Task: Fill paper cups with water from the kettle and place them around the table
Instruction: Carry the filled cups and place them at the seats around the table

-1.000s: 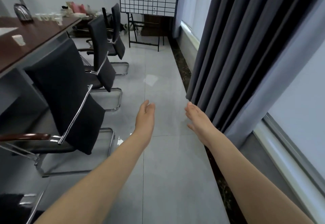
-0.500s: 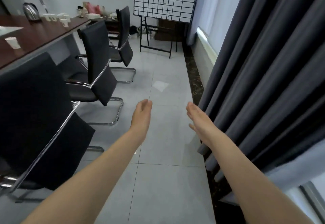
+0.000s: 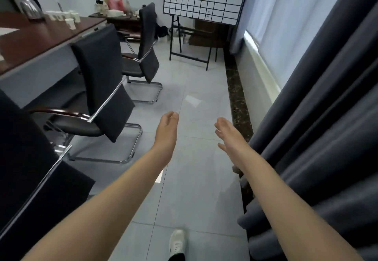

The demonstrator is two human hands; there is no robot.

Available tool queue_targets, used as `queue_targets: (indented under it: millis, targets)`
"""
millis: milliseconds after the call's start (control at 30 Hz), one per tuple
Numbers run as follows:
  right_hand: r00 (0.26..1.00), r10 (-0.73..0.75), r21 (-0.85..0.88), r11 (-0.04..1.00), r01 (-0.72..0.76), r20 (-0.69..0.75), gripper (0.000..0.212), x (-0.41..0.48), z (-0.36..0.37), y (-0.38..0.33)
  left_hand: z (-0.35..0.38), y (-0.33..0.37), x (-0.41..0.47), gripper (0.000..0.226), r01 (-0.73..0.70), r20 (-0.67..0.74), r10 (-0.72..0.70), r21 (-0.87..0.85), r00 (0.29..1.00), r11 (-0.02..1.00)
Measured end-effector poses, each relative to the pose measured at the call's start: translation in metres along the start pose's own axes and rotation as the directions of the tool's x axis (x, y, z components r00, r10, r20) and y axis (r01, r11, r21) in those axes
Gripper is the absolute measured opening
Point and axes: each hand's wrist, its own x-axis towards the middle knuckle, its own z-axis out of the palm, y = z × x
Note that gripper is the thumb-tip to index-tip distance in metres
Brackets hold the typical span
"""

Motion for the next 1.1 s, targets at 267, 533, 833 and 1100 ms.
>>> queue_targets:
  millis: [267,533,833,1100]
  targets:
    - [1.000,0.001,0.002,1.000,-0.001,0.008,0.064,0.170,-0.011,-0.062,0.048,0.043,0.171,0.044,-0.002,0.027,0.001,0.041,1.000,0.999]
    - [1.000,0.022,-0.011,1.000,-0.022,-0.009,0.064,0.328,-0.048,-0.101,0.114,0.072,0.321,0.043,-0.003,0.050,0.001,0.040,0.999,0.999]
    - [0.999,-0.001,0.011,1.000,0.001,0.046,0.060,0.543,-0.120,-0.169,0.217,0.115,0.521,0.041,-0.002,-0.034,0.003,0.008,0.999,1.000]
    - [0.995,0.002,-0.016,1.000,-0.001,0.100,0.063,0.720,-0.153,-0.221,0.284,0.151,0.676,0.045,0.025,-0.075,-0.026,-0.010,0.997,1.000]
